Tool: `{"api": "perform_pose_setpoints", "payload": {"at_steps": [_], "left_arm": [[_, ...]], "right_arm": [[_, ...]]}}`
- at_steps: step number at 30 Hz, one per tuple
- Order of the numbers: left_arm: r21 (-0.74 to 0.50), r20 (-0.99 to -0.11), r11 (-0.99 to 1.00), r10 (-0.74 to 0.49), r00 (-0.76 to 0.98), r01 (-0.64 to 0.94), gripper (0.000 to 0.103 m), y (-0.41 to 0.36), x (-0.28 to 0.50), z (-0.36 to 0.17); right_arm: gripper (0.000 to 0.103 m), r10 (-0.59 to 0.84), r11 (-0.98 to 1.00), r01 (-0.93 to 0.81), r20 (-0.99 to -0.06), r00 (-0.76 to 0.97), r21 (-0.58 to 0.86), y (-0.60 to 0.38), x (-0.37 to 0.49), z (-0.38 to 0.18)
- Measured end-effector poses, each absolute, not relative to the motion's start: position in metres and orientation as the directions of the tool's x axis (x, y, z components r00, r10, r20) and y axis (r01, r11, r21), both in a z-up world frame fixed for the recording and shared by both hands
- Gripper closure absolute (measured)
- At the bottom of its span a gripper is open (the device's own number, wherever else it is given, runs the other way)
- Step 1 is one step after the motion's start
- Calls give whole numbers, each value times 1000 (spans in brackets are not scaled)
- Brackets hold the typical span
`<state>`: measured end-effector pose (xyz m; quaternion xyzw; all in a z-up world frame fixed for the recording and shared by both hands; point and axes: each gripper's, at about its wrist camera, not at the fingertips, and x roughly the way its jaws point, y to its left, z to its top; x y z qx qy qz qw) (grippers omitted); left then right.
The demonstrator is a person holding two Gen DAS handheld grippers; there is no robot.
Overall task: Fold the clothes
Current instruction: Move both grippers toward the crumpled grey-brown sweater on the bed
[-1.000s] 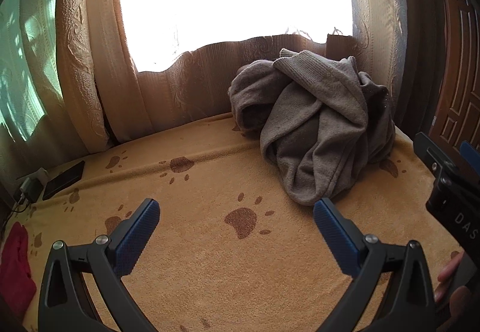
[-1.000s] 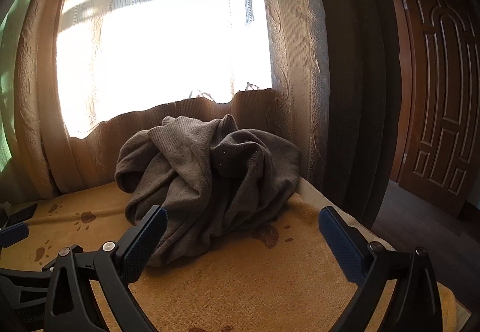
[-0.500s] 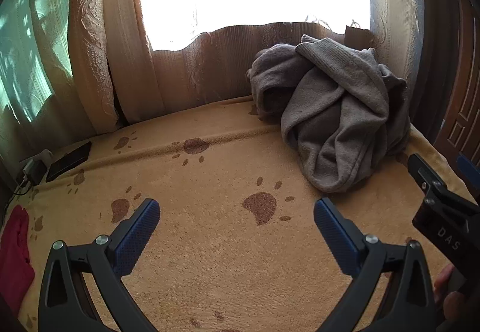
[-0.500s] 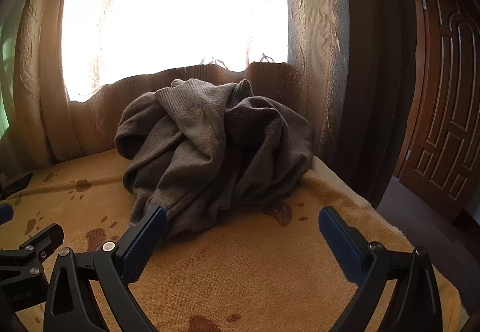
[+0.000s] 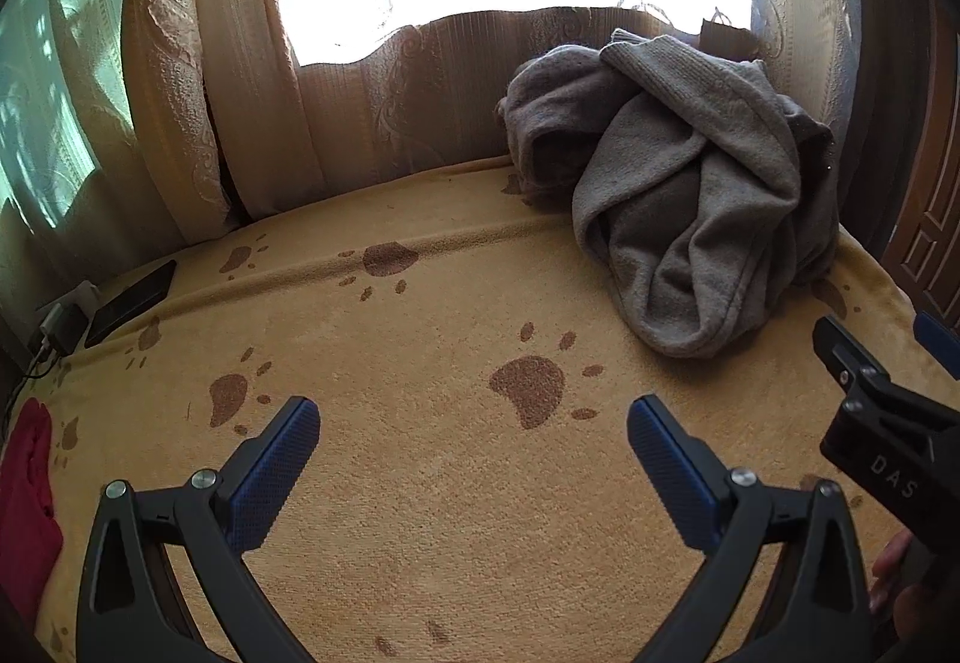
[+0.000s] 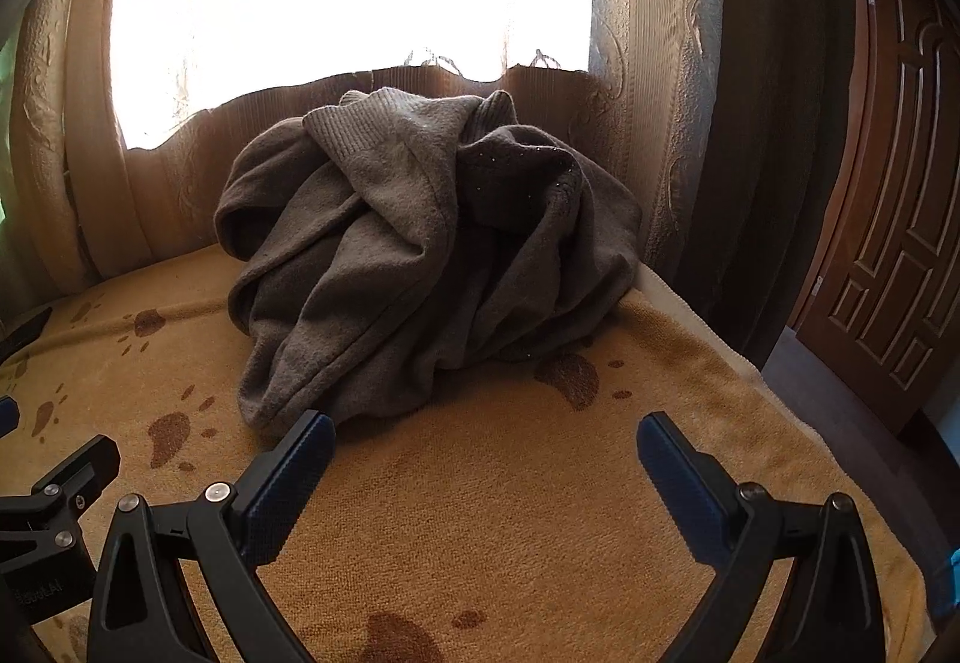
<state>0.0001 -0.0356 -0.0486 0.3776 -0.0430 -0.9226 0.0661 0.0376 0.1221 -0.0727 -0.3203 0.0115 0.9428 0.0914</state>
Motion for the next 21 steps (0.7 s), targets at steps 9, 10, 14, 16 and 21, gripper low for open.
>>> {"api": "perform_pose_setpoints", "payload": {"at_steps": [9, 10, 14, 16, 21], "left_arm": [[187, -698, -978, -198, -689, 92, 0, -36, 3, -52], [206, -694, -974, -210, -689, 90, 0, -37, 5, -52], [242, -693, -965, -243, -679, 98, 0, -47, 11, -52], [225, -707, -969, -236, -667, 104, 0, -55, 14, -53], [199, -734, -975, -215, -644, 98, 0, -65, 28, -59]], "right_arm": [[0, 154, -982, -186, -674, -723, -25, 129, 27, -84], [0, 154, -982, -187, -682, -715, -26, 130, 26, -85], [0, 163, -980, -195, -706, -690, -35, 131, 22, -90], [0, 161, -980, -194, -711, -685, -35, 131, 21, -91], [0, 133, -983, -183, -753, -644, -18, 135, 13, -99]]}}
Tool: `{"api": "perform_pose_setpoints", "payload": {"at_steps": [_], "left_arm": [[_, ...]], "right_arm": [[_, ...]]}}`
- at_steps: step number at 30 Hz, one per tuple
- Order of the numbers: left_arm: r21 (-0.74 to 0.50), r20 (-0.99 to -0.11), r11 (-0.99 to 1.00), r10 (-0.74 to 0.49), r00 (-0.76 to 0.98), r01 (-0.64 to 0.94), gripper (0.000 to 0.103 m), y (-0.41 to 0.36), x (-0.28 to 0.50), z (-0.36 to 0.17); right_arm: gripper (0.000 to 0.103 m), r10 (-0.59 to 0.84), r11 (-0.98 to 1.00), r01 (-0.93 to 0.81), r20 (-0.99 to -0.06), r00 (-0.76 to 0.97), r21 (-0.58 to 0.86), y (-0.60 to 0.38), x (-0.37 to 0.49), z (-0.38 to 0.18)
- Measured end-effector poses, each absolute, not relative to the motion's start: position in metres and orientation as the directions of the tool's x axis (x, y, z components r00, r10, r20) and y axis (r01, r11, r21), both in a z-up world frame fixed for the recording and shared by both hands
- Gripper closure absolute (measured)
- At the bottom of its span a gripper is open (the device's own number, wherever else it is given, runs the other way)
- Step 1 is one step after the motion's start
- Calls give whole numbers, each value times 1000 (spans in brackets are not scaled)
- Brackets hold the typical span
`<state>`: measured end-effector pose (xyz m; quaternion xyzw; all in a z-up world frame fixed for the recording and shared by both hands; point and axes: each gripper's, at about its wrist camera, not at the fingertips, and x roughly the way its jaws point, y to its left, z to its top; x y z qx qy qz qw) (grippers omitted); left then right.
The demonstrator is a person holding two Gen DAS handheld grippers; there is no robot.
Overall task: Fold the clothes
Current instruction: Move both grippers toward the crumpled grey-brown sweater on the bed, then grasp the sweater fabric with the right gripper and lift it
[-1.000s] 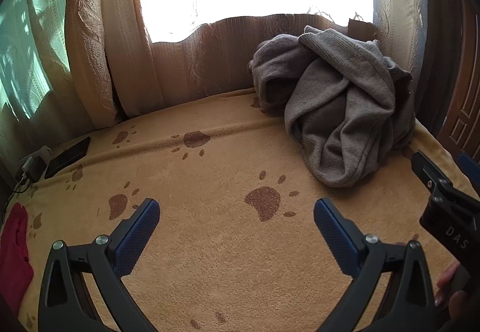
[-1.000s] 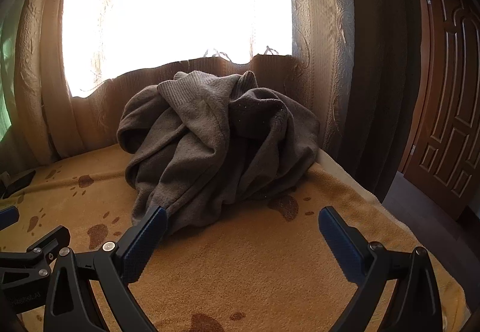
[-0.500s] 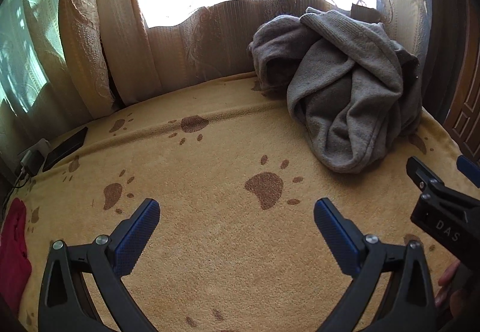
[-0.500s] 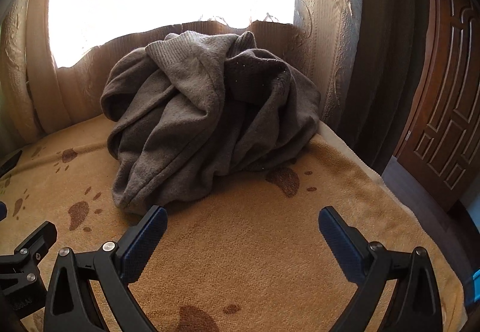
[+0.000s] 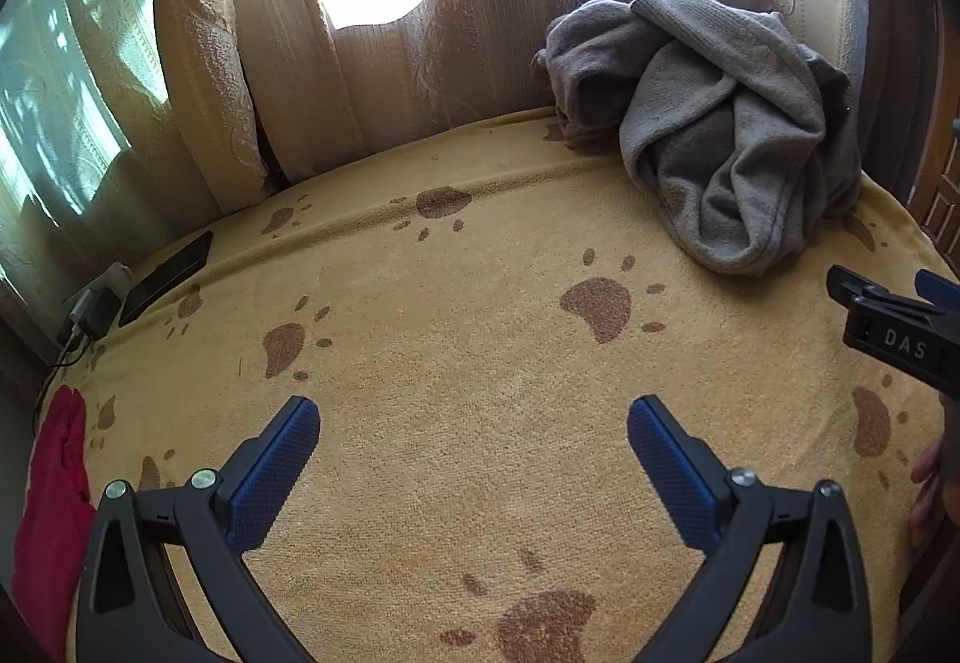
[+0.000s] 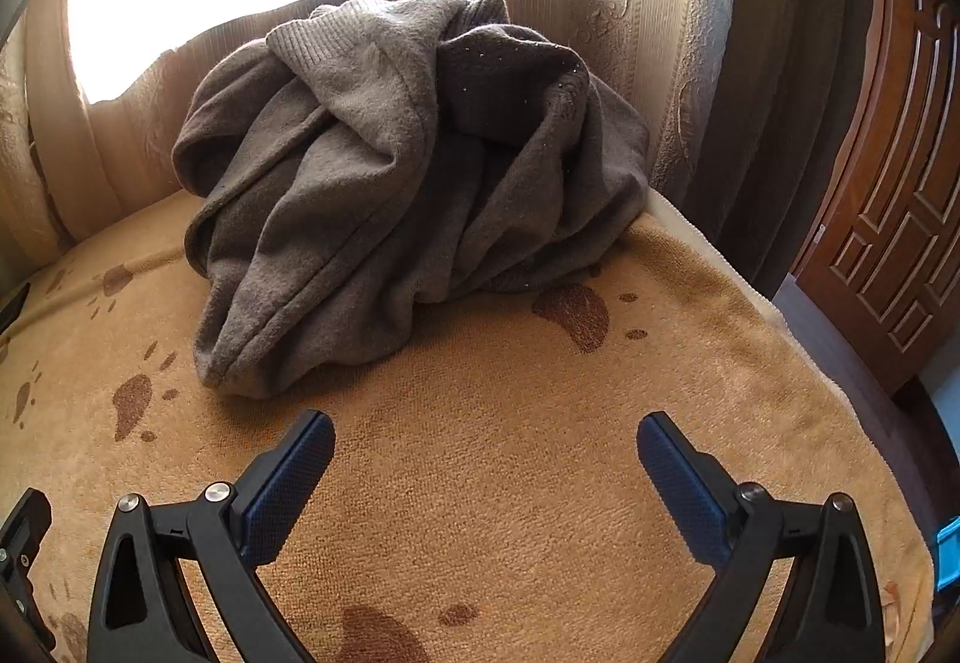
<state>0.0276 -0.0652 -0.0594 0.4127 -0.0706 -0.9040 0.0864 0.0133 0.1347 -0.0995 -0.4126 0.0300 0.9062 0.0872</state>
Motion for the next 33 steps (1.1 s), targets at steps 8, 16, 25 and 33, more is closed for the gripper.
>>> {"api": "perform_pose_setpoints", "payload": {"at_steps": [8, 16, 25, 33], "left_arm": [[207, -785, -974, -220, -579, 89, 0, -88, 46, -85], [118, -791, -980, -189, -582, 159, 0, -121, 58, -86], [11, -810, -979, -127, -572, 202, 0, -148, 61, -92], [-98, -779, -959, -92, -620, 265, 0, -181, 66, -64]], "right_arm": [[0, 110, -987, -158, -810, -576, -21, 134, 0, -113], [0, 116, -987, -160, -812, -572, -28, 134, -1, -112], [0, 14, -982, -148, -731, -683, 120, 153, 9, -93], [0, -82, -952, -71, -470, -879, 298, 184, -8, -1]]}}
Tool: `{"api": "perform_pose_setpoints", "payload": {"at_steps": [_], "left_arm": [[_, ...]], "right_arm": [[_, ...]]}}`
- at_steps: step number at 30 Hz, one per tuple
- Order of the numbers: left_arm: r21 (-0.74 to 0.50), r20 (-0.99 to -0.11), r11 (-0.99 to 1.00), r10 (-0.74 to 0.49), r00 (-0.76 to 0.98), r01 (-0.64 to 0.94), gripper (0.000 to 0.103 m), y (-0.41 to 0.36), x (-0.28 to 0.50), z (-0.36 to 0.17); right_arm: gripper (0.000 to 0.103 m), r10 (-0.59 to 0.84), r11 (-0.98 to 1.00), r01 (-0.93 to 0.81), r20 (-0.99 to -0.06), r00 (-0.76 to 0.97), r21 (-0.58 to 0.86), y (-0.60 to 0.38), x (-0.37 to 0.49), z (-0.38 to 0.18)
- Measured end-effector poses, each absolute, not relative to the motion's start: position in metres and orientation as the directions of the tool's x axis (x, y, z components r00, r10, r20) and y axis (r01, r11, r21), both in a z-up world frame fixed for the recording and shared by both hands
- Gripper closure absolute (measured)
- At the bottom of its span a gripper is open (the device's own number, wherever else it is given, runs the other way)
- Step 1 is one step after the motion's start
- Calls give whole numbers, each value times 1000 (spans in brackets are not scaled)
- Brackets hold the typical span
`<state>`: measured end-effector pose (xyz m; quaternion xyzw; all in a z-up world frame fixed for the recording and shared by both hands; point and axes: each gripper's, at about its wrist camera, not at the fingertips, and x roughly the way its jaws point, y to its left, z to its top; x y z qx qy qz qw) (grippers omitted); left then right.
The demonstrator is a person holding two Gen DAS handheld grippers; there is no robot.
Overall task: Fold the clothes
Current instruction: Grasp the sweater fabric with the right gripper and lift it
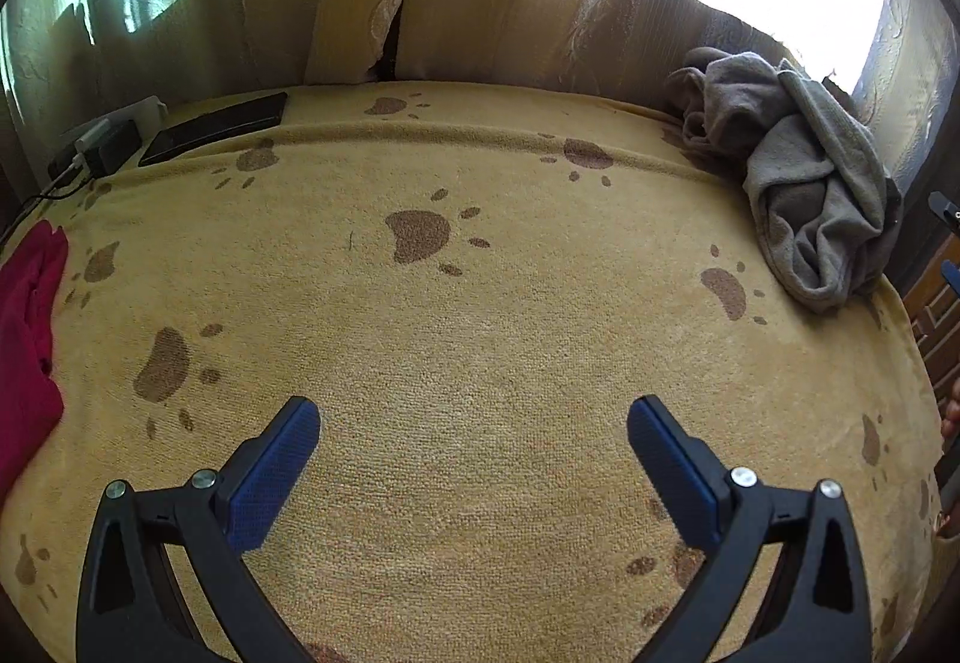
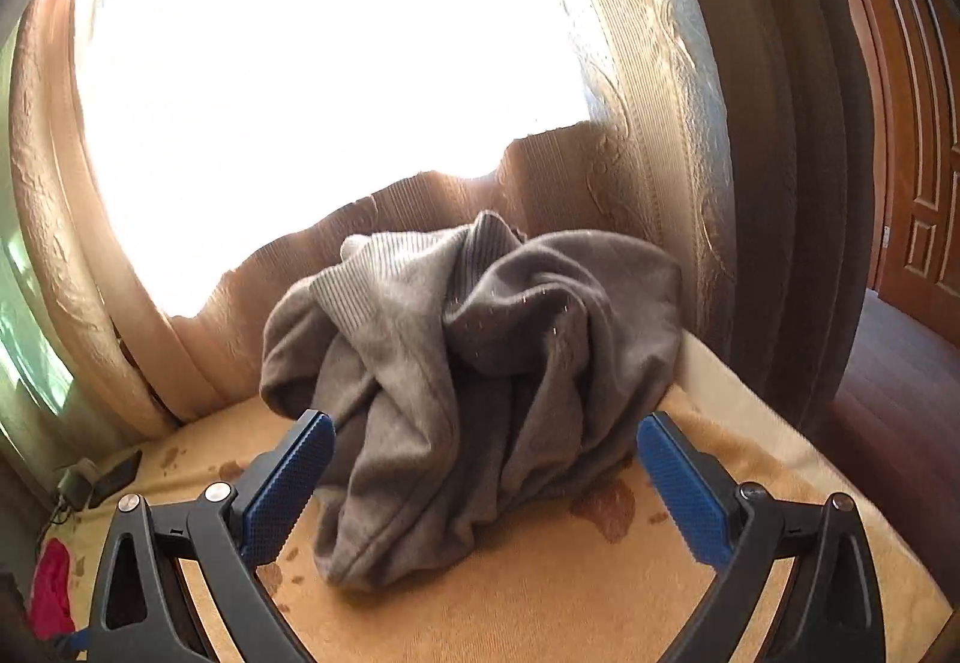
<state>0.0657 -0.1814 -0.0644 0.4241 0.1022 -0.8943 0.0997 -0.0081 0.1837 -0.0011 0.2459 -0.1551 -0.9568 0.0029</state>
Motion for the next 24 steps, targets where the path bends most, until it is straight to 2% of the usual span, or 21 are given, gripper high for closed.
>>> {"api": "perform_pose_setpoints", "payload": {"at_steps": [4, 7, 13, 16, 17, 20, 22, 23, 24], "left_arm": [[-74, -740, -962, -124, -661, 263, 0, -188, 69, -42], [-40, -710, -962, -163, -685, 271, 0, -189, 71, -35], [-26, -745, -966, -153, -650, 257, 0, -185, 65, -52], [-21, -766, -967, -148, -626, 255, 0, -184, 62, -62], [-20, -769, -966, -149, -622, 257, 0, -185, 62, -63], [-25, -774, -962, -153, -615, 270, 0, -189, 61, -66], [-29, -777, -959, -155, -610, 281, 0, -193, 60, -68], [-30, -779, -958, -157, -606, 287, 0, -195, 60, -70], [-30, -782, -956, -159, -603, 291, 0, -196, 59, -71]], "right_arm": [[0, -175, -939, 16, -436, -883, 344, 183, -26, 18], [0, -192, -950, 43, -467, -863, 309, 167, -41, 10], [2, -154, -969, 18, -544, -825, 247, 149, -70, -17], [23, -151, -974, 21, -577, -803, 226, 146, -83, -32], [34, -146, -976, 19, -587, -796, 216, 145, -87, -36], [43, -138, -979, 18, -604, -785, 201, 143, -94, -46], [56, -140, -979, 18, -605, -784, 203, 143, -96, -50], [68, -140, -979, 18, -605, -784, 204, 144, -97, -52], [74, -143, -978, 19, -604, -784, 208, 144, -97, -54]]}}
